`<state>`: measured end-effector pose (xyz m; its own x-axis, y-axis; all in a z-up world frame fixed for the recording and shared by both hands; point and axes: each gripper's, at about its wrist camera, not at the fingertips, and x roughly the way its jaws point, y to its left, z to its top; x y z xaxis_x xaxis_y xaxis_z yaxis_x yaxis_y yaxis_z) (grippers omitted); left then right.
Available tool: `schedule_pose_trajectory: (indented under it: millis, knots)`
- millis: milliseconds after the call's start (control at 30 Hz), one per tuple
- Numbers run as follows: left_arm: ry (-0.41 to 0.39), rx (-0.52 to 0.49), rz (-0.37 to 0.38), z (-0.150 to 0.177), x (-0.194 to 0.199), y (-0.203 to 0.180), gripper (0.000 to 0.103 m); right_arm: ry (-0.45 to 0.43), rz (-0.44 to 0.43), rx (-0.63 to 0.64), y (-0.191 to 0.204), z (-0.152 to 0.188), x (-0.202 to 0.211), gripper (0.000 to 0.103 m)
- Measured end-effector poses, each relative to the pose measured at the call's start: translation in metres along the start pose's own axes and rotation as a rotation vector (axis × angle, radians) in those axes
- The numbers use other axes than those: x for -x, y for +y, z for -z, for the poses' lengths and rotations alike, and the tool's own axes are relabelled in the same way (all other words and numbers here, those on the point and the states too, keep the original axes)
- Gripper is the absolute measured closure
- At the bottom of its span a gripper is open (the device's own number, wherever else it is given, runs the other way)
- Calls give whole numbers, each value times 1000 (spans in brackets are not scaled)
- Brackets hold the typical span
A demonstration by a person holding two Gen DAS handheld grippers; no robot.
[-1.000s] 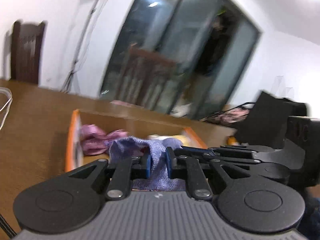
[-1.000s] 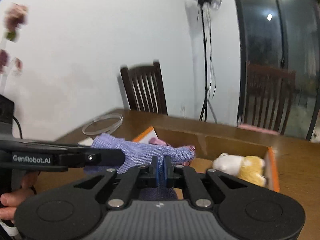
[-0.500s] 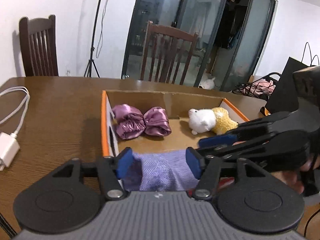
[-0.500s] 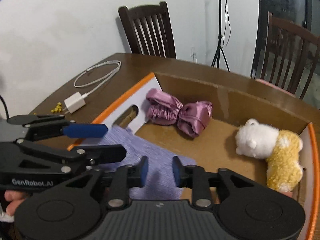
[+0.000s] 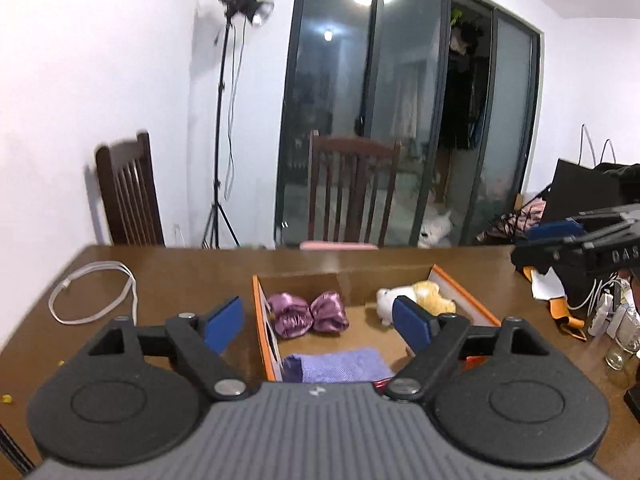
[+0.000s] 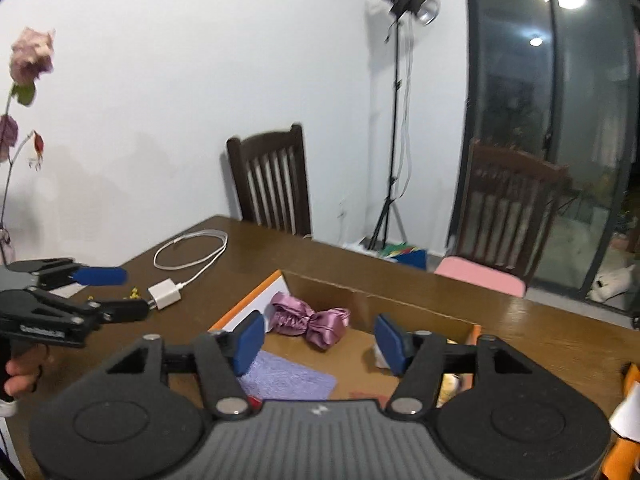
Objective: Organize soft objects
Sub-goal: 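Move the right gripper back to the pile toward the lavender fluffy wrap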
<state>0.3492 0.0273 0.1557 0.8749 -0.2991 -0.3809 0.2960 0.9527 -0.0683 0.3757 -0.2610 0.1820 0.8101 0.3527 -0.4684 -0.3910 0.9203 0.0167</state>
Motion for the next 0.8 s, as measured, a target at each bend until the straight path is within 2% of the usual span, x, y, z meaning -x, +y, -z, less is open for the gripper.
schedule_pose_trajectory:
  millis: [100, 200, 233, 367, 467, 567, 633, 700, 767, 800]
  knots:
    - [-29, -20, -32, 4, 24, -16, 17, -36, -1, 11, 6, 10, 28, 31]
    - [-80, -53, -53, 18, 52, -34, 8, -106, -9, 14, 15, 26, 55, 18]
    - [-96, -58, -57, 26, 60, -38, 5, -127, -7, 11, 17, 33, 62, 17]
    - [-109, -60, -64, 70, 87, -60, 3, -211, -6, 27, 25, 74, 87, 17]
    - [-115, -68, -89, 112, 98, -82, 0, -254, 56, 80, 33, 116, 96, 16]
    - [-68, -41, -77, 144, 97, -97, 0, -245, 69, 98, 34, 159, 99, 16]
    - [-14, 11, -51, 161, 88, -108, 0, -221, 27, 74, 29, 185, 96, 16]
    - [8, 29, -43, 168, 79, -118, 0, -185, -12, 25, 17, 206, 87, 16]
    - [41, 16, -39, 168, 60, -132, 8, -160, -32, -24, 4, 218, 74, 19]
    - [58, 5, -30, 166, 51, -138, 19, -160, -31, -48, -3, 221, 68, 25]
